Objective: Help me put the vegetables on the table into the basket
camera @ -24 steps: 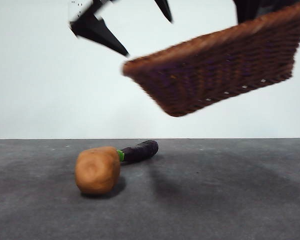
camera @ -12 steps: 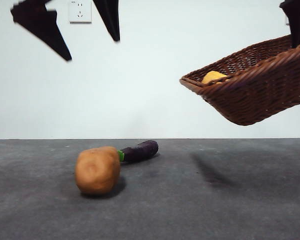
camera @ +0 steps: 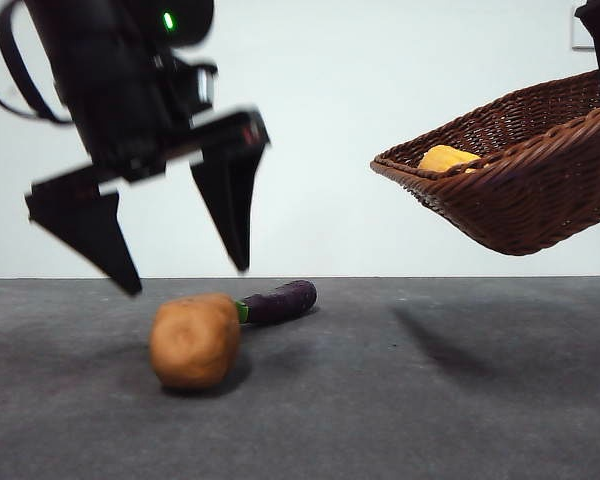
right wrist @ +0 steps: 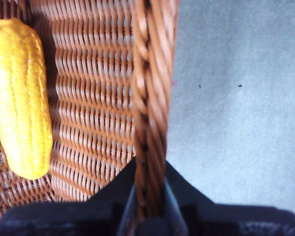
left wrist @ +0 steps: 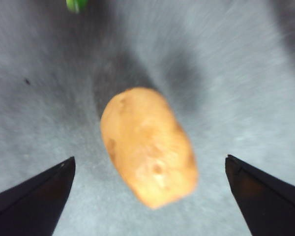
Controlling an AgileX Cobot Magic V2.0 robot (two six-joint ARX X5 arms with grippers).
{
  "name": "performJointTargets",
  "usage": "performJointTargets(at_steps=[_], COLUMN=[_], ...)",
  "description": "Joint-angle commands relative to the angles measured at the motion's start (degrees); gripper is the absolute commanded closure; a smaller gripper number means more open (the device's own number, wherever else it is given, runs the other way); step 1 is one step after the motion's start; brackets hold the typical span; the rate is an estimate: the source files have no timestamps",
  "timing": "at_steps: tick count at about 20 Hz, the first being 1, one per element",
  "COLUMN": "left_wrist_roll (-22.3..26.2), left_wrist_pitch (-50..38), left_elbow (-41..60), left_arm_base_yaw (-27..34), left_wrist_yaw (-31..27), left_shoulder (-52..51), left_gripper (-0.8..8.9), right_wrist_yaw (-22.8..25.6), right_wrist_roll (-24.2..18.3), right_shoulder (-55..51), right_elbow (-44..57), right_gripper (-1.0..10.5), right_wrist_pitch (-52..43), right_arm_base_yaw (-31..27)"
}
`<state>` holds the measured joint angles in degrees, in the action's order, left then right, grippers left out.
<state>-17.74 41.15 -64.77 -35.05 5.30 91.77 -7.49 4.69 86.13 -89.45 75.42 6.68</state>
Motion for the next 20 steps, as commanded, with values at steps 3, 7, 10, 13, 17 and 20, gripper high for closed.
performJointTargets(at_steps=[3, 7, 10, 13, 17, 20], left_wrist_roll=[-2.73, -2.27, -0.76, 0.07, 1.97, 2.19], left_wrist_pitch=[-4.02, -3.93, -1.4, -2.14, -2.73, -2.56], left_elbow=[0.42, 0.42, 0.42, 0.42, 0.15, -0.13], left_arm_base_yaw=[-0.28, -0.28, -0.24, -0.33, -0.48, -0.72], left_wrist_yaw=[0.0, -0.59, -0.63, -0.83, -0.37, 4.37], left_shoulder=[4.74, 5.03, 6.75, 7.23, 4.26, -2.21], left_gripper=[2.97, 4.39, 4.42, 7.07, 8.22, 8.22], right_wrist_yaw=[-0.46, -0.48, -0.48, -0.48, -0.48, -0.46], right_wrist_roll=[-0.52, -0.92, -0.92, -1.31, -1.95, -1.92], right_shoulder=[0.26, 0.26, 0.26, 0.26, 0.26, 0.26], right_elbow=[0.17, 0.17, 0.17, 0.17, 0.17, 0.17], right_gripper=[9.5, 9.5, 9.5, 9.5, 9.5, 9.5], right_wrist_pitch=[0.09, 0.04, -0.04, 0.42, 1.09, 0.9], right_arm_base_yaw=[0.04, 0.04, 0.04, 0.04, 0.04, 0.04])
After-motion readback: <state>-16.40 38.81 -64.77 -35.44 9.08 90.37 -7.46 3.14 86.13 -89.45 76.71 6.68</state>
